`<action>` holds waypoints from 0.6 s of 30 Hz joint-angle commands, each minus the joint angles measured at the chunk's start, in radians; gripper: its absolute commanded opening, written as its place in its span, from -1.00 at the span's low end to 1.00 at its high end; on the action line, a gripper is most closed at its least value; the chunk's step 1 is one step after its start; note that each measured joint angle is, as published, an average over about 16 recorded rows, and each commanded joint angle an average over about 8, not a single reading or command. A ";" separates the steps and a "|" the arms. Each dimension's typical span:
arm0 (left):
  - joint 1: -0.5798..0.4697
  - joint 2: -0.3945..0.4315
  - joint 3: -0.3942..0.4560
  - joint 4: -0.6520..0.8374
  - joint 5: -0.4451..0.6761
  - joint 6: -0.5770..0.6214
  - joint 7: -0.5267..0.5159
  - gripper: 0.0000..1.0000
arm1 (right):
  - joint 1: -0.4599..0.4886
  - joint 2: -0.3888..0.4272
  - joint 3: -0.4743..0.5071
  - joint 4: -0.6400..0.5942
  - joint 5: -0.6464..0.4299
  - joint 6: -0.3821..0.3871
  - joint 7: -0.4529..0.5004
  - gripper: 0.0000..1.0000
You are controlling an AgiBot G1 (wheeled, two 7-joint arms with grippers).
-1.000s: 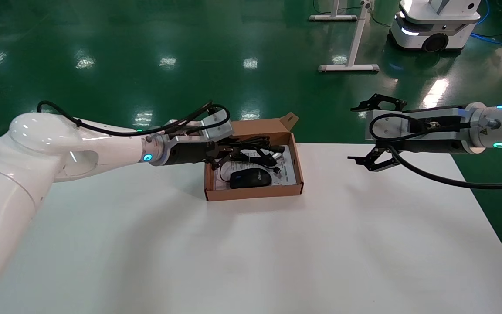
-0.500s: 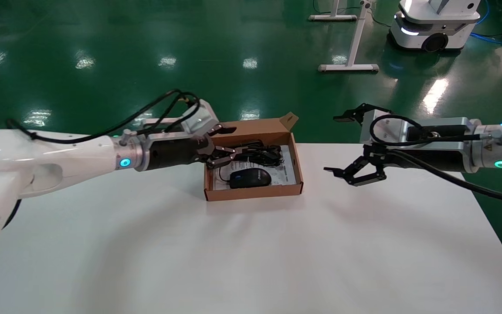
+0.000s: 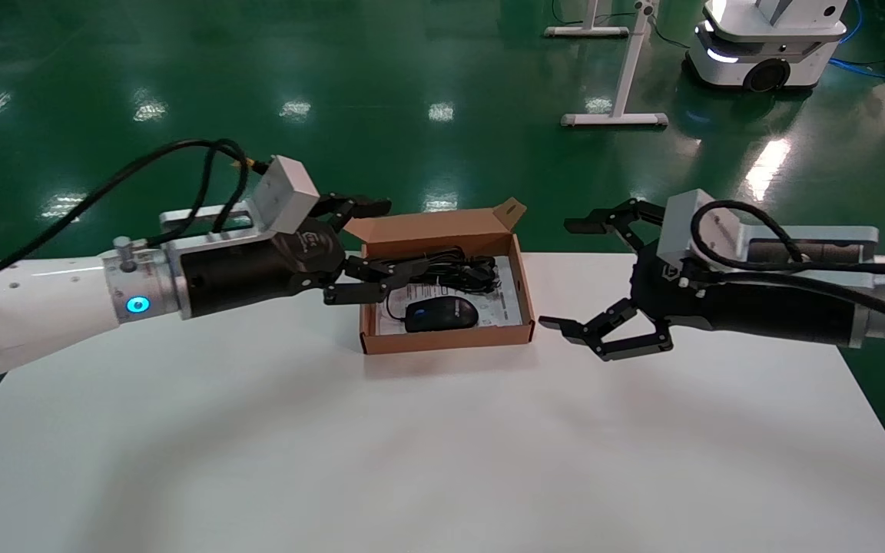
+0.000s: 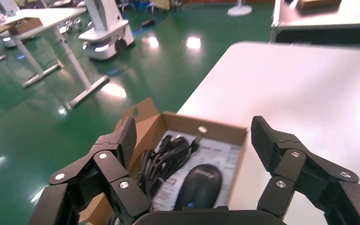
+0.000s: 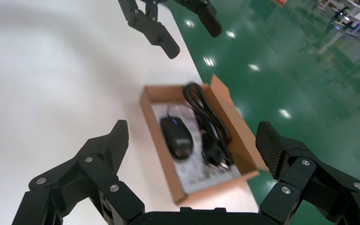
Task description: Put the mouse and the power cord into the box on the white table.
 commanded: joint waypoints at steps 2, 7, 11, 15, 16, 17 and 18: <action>0.029 -0.038 -0.022 -0.056 -0.036 0.032 -0.026 1.00 | -0.030 0.015 0.027 0.031 0.036 -0.020 0.030 1.00; 0.077 -0.100 -0.059 -0.150 -0.095 0.086 -0.070 1.00 | -0.080 0.040 0.072 0.084 0.096 -0.055 0.081 1.00; 0.115 -0.150 -0.088 -0.224 -0.142 0.129 -0.104 1.00 | -0.119 0.060 0.108 0.125 0.144 -0.082 0.121 1.00; 0.154 -0.200 -0.118 -0.299 -0.190 0.173 -0.139 1.00 | -0.159 0.080 0.144 0.167 0.192 -0.109 0.162 1.00; 0.163 -0.213 -0.125 -0.318 -0.202 0.183 -0.148 1.00 | -0.169 0.085 0.153 0.178 0.204 -0.116 0.172 1.00; 0.173 -0.225 -0.133 -0.336 -0.214 0.194 -0.156 1.00 | -0.179 0.089 0.162 0.188 0.216 -0.123 0.182 1.00; 0.182 -0.238 -0.140 -0.355 -0.226 0.205 -0.165 1.00 | -0.189 0.094 0.171 0.199 0.228 -0.130 0.193 1.00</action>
